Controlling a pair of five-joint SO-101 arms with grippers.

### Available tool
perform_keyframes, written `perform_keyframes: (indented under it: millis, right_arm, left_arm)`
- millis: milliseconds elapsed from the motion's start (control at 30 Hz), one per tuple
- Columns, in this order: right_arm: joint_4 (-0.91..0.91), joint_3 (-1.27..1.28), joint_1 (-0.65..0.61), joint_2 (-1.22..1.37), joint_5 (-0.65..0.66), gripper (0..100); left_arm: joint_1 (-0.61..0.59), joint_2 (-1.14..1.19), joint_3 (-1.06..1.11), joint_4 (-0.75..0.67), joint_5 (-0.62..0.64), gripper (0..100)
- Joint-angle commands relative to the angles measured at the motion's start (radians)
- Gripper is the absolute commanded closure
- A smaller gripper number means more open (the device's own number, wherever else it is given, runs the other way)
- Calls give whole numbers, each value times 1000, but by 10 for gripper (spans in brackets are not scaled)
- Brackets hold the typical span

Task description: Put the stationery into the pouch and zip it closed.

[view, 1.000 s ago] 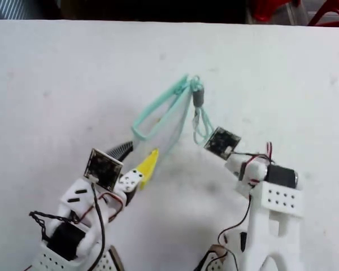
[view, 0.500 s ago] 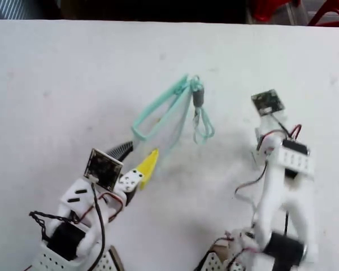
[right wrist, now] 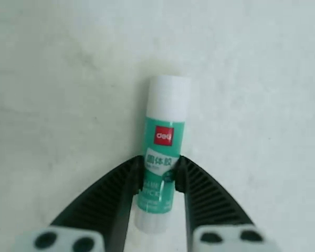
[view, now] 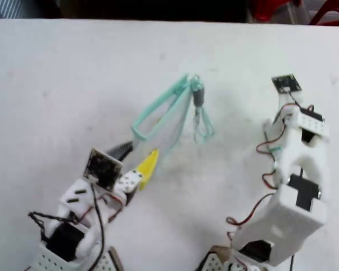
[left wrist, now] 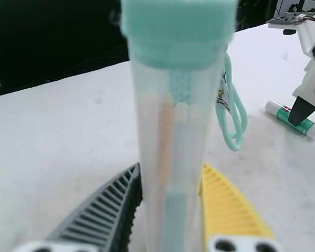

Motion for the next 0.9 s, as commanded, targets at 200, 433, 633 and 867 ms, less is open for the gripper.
perform_keyframes:
  millis: [200, 433, 633, 867]
  right_arm:
    - [4, -9, 1, -74, 2, 795]
    - [4, -66, -85, -93, -6, 796]
    - [47, -127, -97, -93, -40, 796]
    - [31, -137, -97, -91, -35, 797]
  left_arm:
    - [13, 8, -3, -18, -14, 823]
    - [10, 8, -2, -17, -12, 823]
    - [10, 8, -2, -15, -11, 823]
    - [13, 8, -2, -14, -11, 823]
